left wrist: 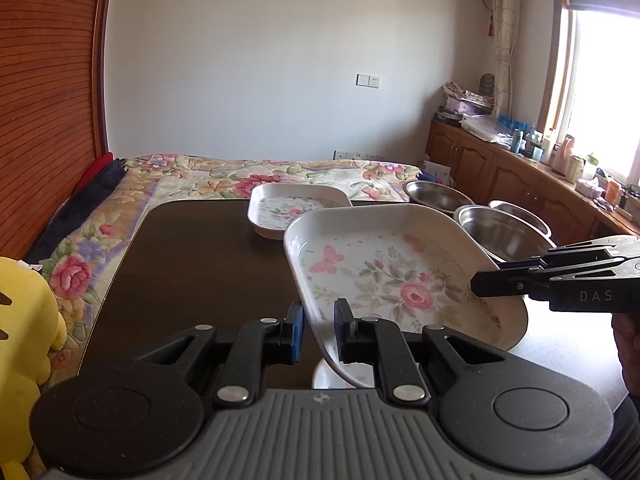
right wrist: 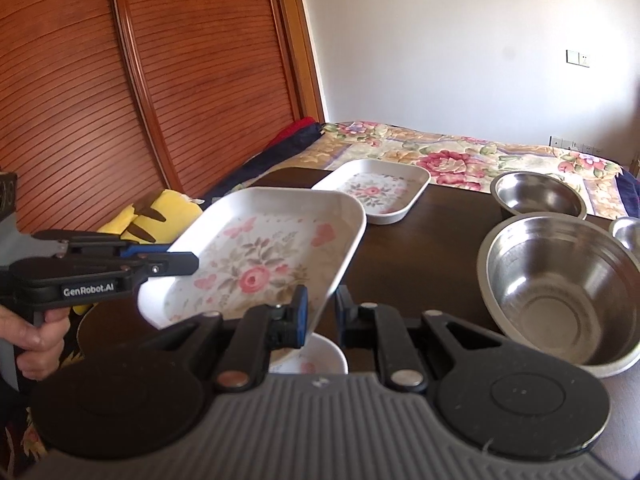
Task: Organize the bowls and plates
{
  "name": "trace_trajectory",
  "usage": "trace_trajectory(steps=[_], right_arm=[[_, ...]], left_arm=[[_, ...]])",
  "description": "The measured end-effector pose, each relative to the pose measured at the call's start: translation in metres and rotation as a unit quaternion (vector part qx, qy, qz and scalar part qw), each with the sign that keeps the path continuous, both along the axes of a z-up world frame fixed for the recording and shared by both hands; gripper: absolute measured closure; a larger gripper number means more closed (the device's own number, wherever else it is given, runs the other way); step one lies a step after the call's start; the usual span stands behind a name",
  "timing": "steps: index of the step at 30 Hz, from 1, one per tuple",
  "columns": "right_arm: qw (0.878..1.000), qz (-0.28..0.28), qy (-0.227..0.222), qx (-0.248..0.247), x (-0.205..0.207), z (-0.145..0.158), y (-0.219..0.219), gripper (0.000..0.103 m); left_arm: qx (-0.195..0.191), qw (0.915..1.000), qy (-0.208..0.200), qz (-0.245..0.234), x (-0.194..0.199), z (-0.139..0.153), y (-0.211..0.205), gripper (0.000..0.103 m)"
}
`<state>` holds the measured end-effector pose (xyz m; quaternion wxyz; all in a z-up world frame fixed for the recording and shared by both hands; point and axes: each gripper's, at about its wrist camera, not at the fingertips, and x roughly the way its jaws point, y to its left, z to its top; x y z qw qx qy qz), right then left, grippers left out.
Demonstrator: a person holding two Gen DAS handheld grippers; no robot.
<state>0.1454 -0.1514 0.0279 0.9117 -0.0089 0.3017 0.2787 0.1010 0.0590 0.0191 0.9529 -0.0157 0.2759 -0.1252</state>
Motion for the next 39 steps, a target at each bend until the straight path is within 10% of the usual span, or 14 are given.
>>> trace_trajectory(steps=[39], right_arm=[[1.0, -0.003, 0.007, -0.012, -0.053, -0.031, -0.015, 0.086]], left_arm=[[0.009, 0.9989, 0.044, -0.016, -0.043, -0.034, -0.012, 0.087]])
